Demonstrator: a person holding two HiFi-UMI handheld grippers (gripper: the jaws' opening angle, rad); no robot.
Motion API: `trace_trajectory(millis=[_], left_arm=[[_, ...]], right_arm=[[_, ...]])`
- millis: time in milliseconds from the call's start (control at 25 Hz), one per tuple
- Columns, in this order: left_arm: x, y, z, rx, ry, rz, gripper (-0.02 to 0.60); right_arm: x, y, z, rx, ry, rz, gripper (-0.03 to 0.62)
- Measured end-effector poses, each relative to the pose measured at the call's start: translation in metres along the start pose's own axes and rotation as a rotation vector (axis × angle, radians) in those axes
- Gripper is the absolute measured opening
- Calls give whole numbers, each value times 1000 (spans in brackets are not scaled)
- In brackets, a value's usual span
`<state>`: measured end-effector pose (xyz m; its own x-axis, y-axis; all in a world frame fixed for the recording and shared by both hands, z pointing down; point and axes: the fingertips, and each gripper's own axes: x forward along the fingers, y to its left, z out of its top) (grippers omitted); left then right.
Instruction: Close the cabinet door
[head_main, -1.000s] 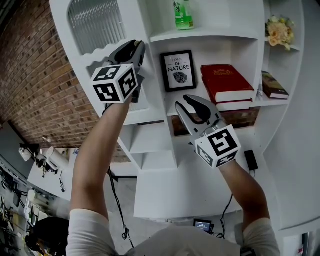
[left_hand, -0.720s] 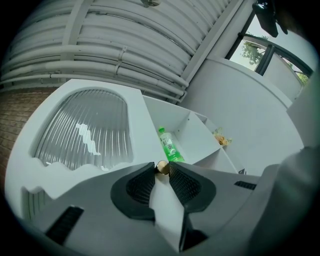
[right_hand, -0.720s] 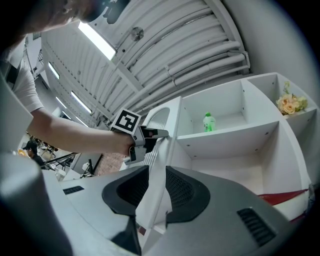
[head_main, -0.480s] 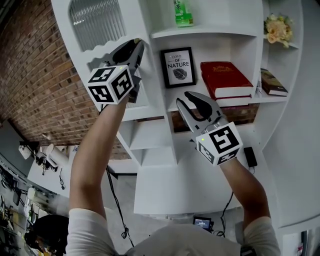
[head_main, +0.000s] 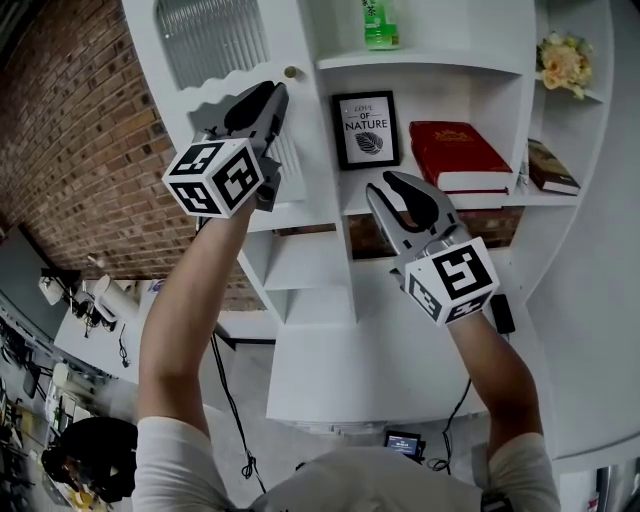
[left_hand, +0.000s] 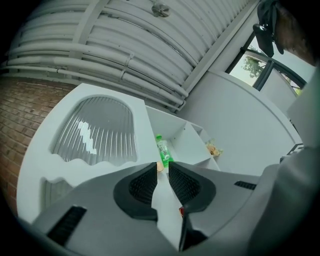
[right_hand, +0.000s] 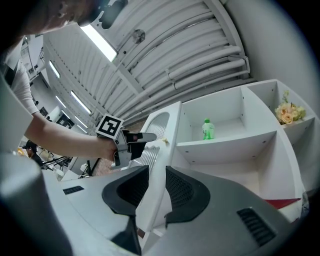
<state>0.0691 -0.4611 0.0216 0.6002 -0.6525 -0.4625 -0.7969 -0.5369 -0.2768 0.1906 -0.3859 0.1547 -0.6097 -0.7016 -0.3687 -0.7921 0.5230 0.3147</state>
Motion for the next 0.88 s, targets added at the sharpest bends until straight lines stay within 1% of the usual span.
trace_trajectory(millis=[120, 240, 440, 600, 880], left_arm=[[-11, 1, 3, -18, -11, 3, 78], [-26, -2, 7, -35, -31, -10, 74], [-63, -5, 14, -76, -57, -44, 67], [-92, -1, 17, -119, -63, -68, 64], [-132, 3, 18, -150, -71, -102, 54]], right_arm=[[0, -1, 5, -8, -6, -3, 123], [1, -1, 8, -9, -8, -14, 123], [4, 13, 10, -25, 12, -25, 121], [9, 22, 17, -34, 28, -51, 120], [12, 40, 24, -48, 41, -92, 115]])
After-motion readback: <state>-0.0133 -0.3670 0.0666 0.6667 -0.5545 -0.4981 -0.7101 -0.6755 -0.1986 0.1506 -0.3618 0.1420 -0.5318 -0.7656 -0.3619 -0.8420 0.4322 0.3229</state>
